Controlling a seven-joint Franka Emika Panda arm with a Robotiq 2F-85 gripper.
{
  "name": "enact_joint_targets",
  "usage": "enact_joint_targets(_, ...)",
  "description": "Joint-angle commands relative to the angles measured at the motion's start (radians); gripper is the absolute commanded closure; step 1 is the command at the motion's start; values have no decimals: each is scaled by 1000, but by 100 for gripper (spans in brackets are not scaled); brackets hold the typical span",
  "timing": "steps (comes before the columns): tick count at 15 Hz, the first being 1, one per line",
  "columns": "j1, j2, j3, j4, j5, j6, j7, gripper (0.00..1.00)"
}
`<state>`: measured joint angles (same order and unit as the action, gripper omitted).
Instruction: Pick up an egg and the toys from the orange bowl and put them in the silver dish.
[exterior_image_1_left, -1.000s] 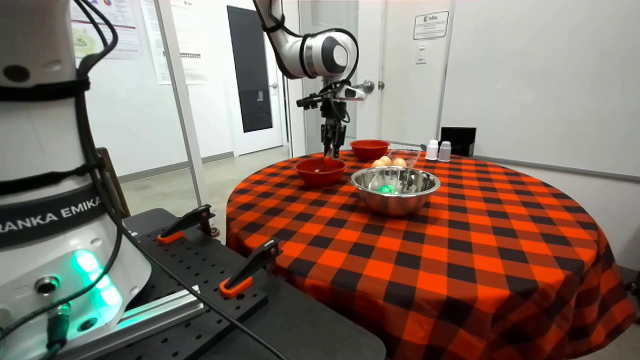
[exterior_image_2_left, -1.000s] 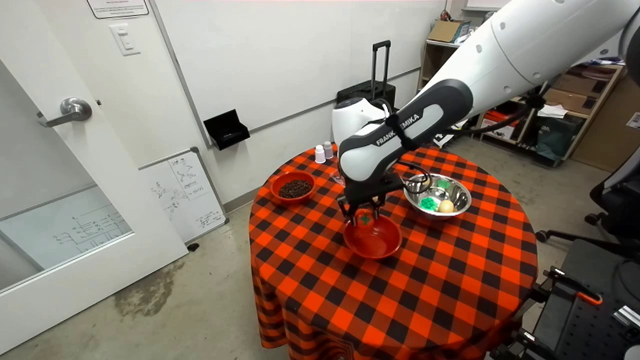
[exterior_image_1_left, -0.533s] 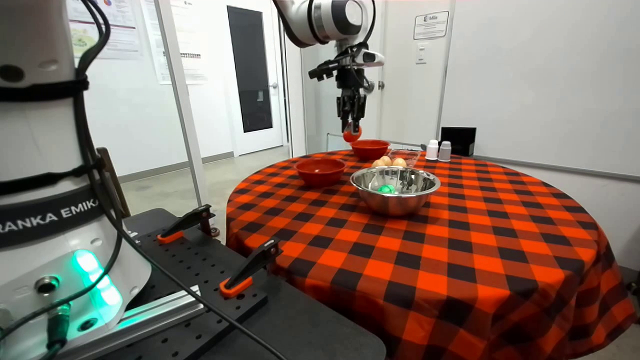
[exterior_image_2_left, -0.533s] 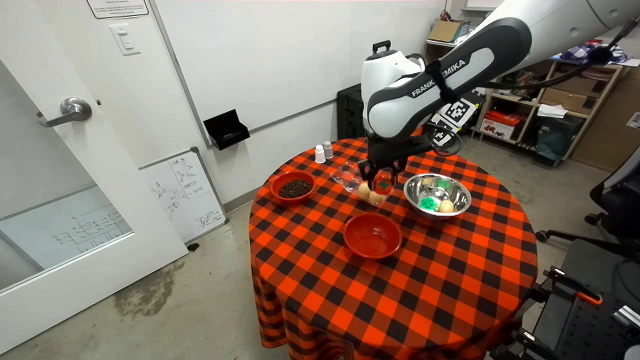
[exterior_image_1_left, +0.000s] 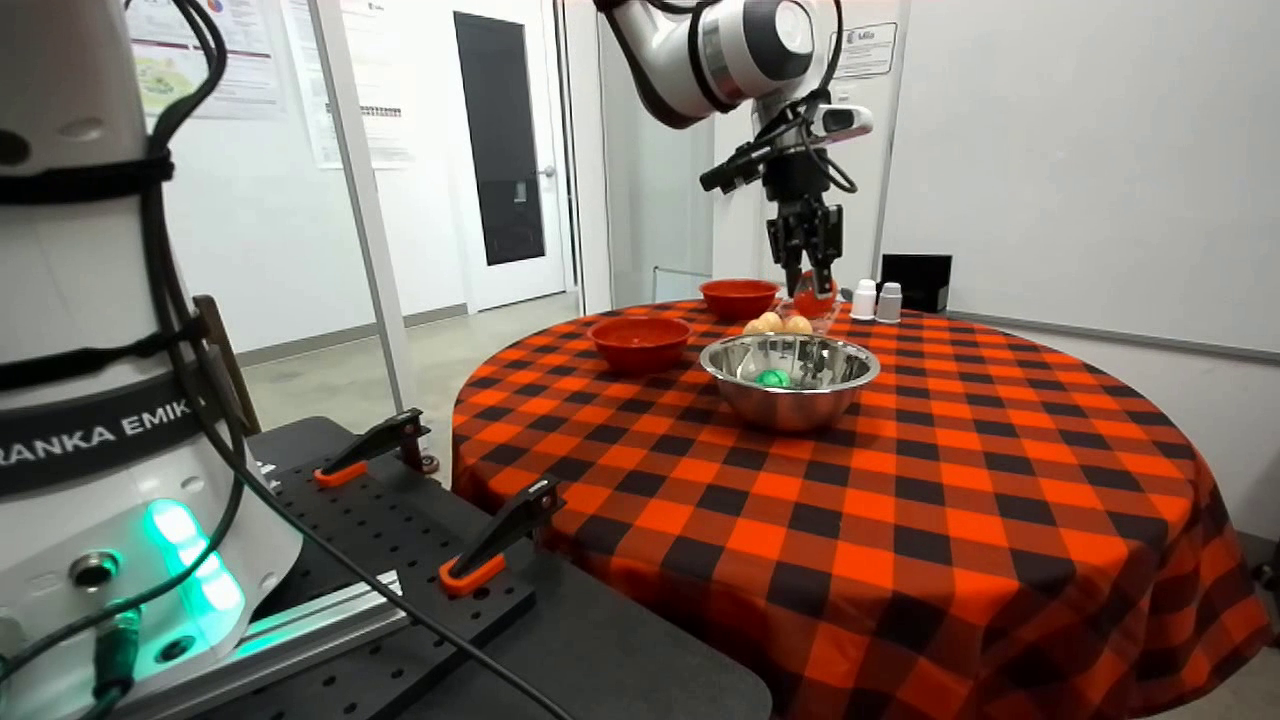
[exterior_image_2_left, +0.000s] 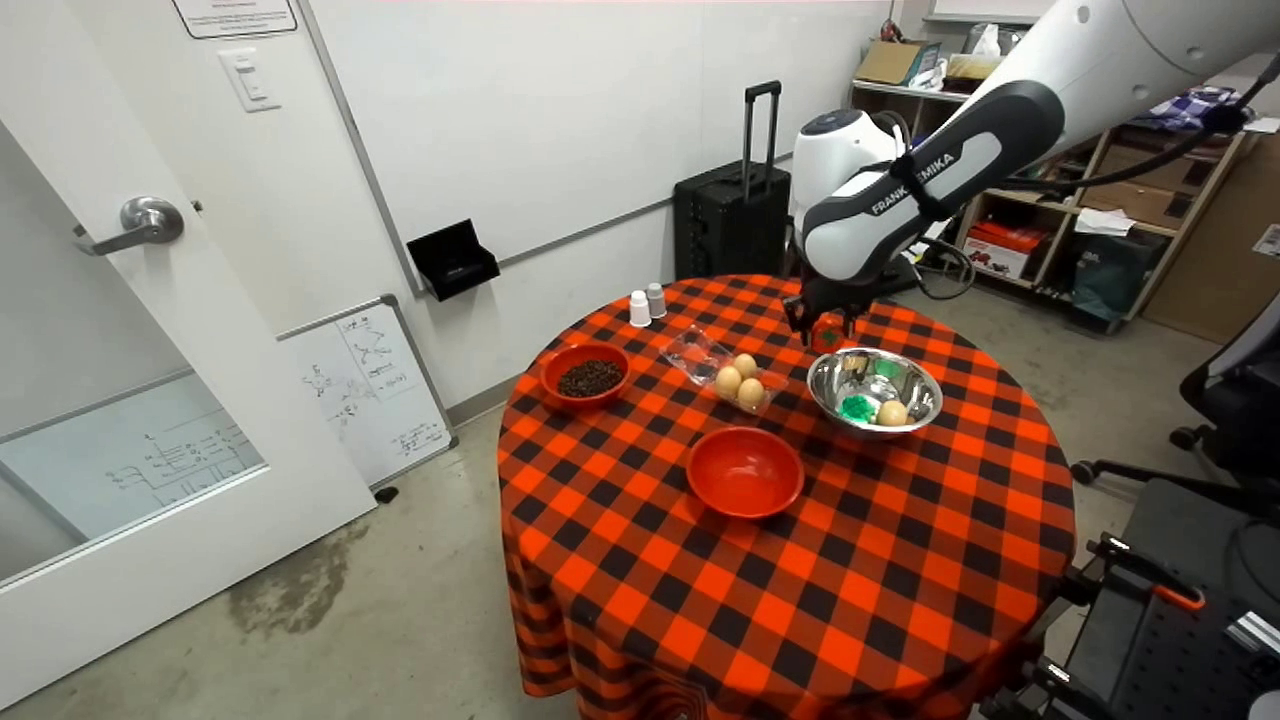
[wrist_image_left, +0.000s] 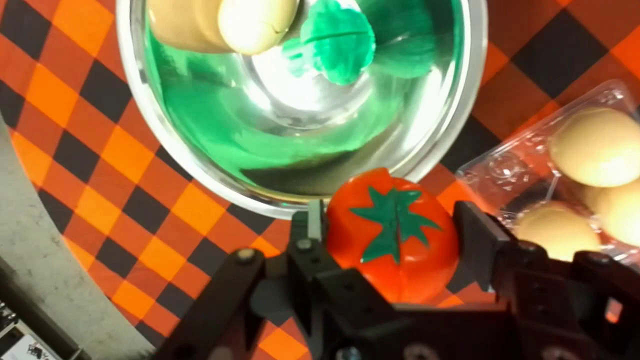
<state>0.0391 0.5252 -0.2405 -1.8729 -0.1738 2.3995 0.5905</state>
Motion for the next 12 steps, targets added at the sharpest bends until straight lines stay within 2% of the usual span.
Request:
enact_joint_targets(1,-3,61,-31,8,-28,34,17,62)
enact_joint_targets(8,-10,111,-64,-15,-15,30,7,62)
enact_joint_targets(9,-13,113,-62,-20,-10,30,1,12)
enact_joint_targets(10,-14,110,-61,-27,-8,29,-3,10)
enact_joint_targets(12,-16,74,-51,-60,-2,29,-24,0)
